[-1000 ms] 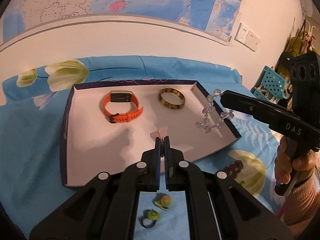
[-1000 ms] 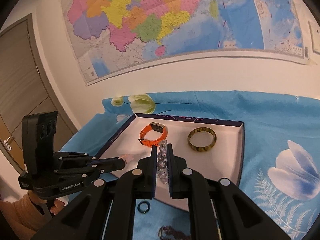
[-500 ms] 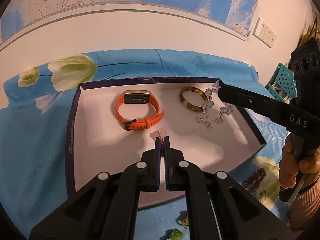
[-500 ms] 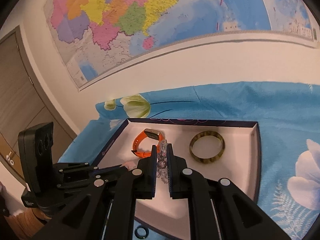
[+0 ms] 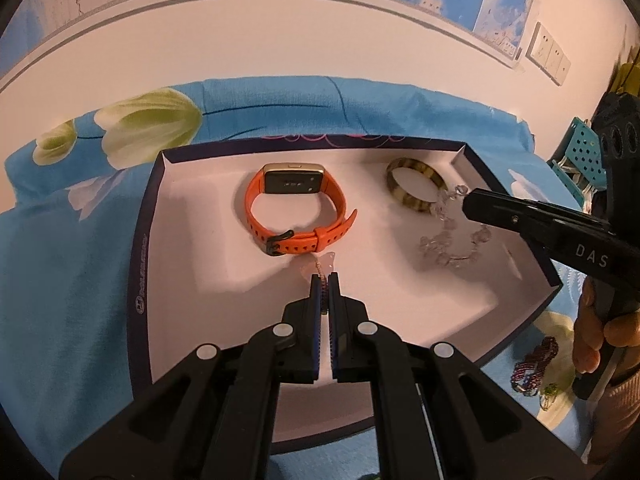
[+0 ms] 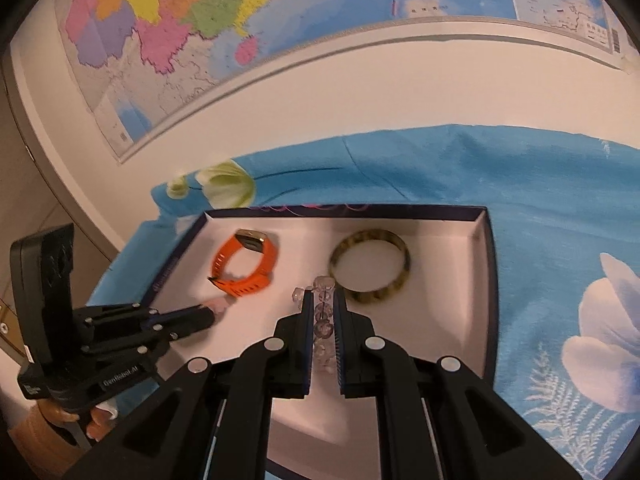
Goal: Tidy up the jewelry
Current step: 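Carry the hair tie and crystal bracelet into the box and open both tools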
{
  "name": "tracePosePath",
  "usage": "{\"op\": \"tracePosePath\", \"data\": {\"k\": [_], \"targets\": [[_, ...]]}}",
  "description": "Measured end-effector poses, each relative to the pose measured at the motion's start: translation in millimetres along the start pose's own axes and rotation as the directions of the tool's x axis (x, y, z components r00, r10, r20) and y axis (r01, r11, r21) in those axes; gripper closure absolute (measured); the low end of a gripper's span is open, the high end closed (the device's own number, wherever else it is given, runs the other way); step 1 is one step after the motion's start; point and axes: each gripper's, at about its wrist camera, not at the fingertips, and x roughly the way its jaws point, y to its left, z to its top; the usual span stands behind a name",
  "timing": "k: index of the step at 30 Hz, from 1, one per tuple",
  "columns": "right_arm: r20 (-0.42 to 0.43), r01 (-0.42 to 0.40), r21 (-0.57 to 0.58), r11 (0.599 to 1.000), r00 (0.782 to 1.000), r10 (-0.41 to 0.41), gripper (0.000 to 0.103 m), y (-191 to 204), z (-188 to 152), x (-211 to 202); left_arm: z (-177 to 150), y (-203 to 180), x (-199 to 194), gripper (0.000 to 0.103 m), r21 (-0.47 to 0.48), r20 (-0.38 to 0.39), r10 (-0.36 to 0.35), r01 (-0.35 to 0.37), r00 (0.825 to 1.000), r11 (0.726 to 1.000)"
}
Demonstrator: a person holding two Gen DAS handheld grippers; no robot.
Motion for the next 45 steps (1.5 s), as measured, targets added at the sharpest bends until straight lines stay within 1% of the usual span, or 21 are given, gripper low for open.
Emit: {"op": "tracePosePath", "data": {"k": [6,10,12,15,18,22,23,24,25,27,30,34,38,43,44,45], "targets": [[-0.031,0.036,0.018,0.999,0.999,-0.036,0.093,-8,-4,7,0,-3,5,0.099,0.011,-0.012,0.018,-0.018,1.000,1.000],[-0.030,0.053,0.015,0.998,0.998,-0.053,0.092,-8,-4,6,1,-2,6,0.097,0.005,-0.012,0.028,-0.028,1.000,1.000],[-0.024,0.061,0.009,0.998,0.998,-0.061,0.091,-8,-4,3,1,-2,5,0.095,0.004,-0.011,0.027,-0.027,1.000,1.000],[-0.012,0.057,0.017,0.998,0.998,-0.057,0.089,-8,-4,-2,0,-1,4,0.095,0.002,-0.007,0.025,-0.025,1.000,1.000],[0.001,0.052,0.011,0.999,0.999,-0.052,0.086,-6,-5,-8,0,0,5,0.090,0.002,-0.001,0.031,-0.031,1.000,1.000],[0.024,0.050,-0.014,0.999,0.999,-0.049,0.082,0,-8,-21,-2,2,0,0.086,0.000,0.015,0.029,-0.029,0.999,1.000],[0.031,0.047,-0.022,0.999,0.998,-0.047,0.082,2,-9,-25,-2,2,-3,0.084,0.000,0.022,0.033,-0.033,0.999,0.999],[0.037,0.047,-0.029,0.998,0.998,-0.046,0.082,3,-10,-28,-2,3,-6,0.080,-0.002,0.034,0.043,-0.043,0.999,0.999],[0.044,0.046,-0.033,0.998,0.998,-0.045,0.082,4,-11,-32,-1,3,-9,0.080,-0.004,0.043,0.048,-0.048,0.998,0.999],[0.055,0.037,-0.039,0.999,0.998,-0.035,0.077,6,-13,-39,-1,4,-17,0.077,-0.009,0.062,0.056,-0.056,0.997,0.998],[0.072,0.035,-0.059,0.998,0.997,-0.031,0.076,10,-18,-52,-3,5,-32,0.072,-0.019,0.096,0.066,-0.064,0.993,0.998],[0.088,0.032,-0.077,0.997,0.996,-0.025,0.073,13,-27,-67,-10,3,-54,0.069,-0.023,0.140,0.067,-0.064,0.988,0.998],[0.099,0.030,-0.081,0.996,0.995,-0.022,0.072,16,-38,-82,-23,-2,-78,0.062,-0.011,0.190,0.057,-0.056,0.980,0.998],[0.090,0.031,-0.077,0.997,0.996,-0.024,0.071,14,-57,-93,-42,-10,-98,0.061,0.012,0.220,0.045,-0.048,0.975,0.999],[0.087,0.030,-0.072,0.997,0.996,-0.024,0.071,13,-61,-95,-45,-11,-101,0.060,0.017,0.224,0.046,-0.051,0.974,0.999],[0.085,0.030,-0.069,0.997,0.996,-0.024,0.071,12,-65,-96,-50,-12,-105,0.055,0.023,0.229,0.048,-0.054,0.972,0.998]]}}
